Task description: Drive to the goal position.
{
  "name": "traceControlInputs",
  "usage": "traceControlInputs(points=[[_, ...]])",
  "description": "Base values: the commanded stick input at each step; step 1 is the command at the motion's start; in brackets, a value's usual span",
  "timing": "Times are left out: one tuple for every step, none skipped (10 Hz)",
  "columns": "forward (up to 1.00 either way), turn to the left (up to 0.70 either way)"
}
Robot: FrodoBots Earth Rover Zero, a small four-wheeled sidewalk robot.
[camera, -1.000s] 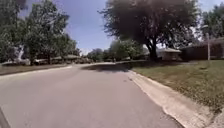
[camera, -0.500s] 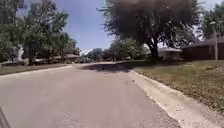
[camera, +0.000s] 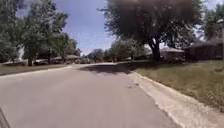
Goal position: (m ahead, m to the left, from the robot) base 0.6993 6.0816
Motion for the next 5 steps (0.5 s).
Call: traceControlInputs(points=[[0.7,0.0],[0.7,0.0],[0.7,0.0],[0.7,0.0],[0.7,0.0]])
